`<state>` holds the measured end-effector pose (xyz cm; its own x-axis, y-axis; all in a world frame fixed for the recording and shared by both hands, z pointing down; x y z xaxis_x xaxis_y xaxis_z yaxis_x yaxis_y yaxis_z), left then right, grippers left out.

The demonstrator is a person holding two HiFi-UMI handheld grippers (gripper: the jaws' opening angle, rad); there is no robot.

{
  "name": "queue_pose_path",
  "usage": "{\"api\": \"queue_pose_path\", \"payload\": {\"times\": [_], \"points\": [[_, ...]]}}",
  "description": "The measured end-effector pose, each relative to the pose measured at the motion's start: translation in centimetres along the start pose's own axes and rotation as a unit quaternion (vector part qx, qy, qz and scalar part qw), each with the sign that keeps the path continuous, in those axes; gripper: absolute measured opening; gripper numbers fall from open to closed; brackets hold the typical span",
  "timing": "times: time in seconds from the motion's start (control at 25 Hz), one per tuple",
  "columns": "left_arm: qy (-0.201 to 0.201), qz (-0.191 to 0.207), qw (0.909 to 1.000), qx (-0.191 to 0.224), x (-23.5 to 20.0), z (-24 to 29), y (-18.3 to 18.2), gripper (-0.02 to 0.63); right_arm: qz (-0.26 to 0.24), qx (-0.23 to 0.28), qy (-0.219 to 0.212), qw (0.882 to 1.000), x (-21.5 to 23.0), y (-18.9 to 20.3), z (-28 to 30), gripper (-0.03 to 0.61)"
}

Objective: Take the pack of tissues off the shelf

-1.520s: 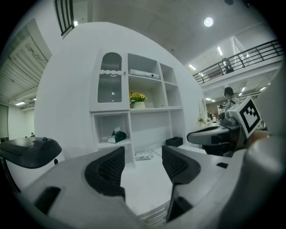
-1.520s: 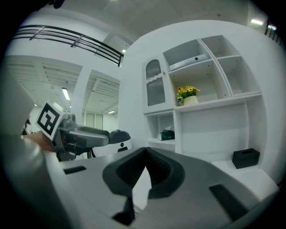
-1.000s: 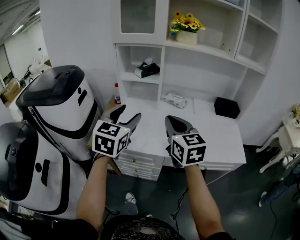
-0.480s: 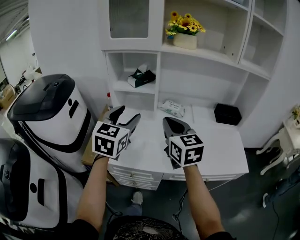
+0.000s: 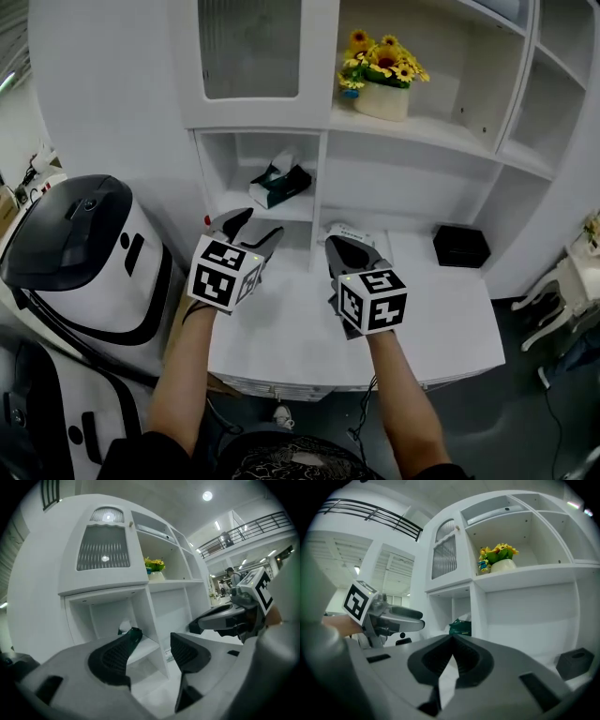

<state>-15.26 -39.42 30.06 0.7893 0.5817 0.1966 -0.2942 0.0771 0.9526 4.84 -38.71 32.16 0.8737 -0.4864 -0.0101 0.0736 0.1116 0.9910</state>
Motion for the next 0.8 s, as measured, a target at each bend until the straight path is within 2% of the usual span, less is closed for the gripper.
{"api": "queue_pose_path", "payload": {"times": [0.2, 0.32, 0.52, 0.8], "points": [[0.029, 0.039, 0.9988, -0.01, -3.8, 3.4, -1.1, 0.279, -0.001, -0.005, 0.014, 1.0, 0.4, -0.6, 3.7, 0.005], [0.048, 0.076, 0.9956, -0.023, -5.4, 5.4, -1.7, 0.279, -0.003, -0.008, 0.02, 1.0, 0.3, -0.7, 5.4, 0.005], [0.089, 0.133, 0.9857, -0.053, -7.1, 8.6, -2.2, 0.279, 0.0, -0.011, 0.038, 0.999, 0.6, -0.8, 7.0, 0.005], [0.132, 0.177, 0.9709, -0.094, -9.1, 12.3, -1.1, 0.279, 0.006, -0.011, 0.064, 0.998, 1.3, -0.8, 7.7, 0.005]]}}
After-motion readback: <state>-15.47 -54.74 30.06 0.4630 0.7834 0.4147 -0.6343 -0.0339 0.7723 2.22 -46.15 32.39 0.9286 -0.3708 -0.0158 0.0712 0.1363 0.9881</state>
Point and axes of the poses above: the fingertips, and each gripper's own axes: z forward along the fingers, x to its right, y out of its underside, the point moved 8 cm from there along -z, backward along the fingers, and after that the axes turned 9 degrees about y, right-handed, at the moved point
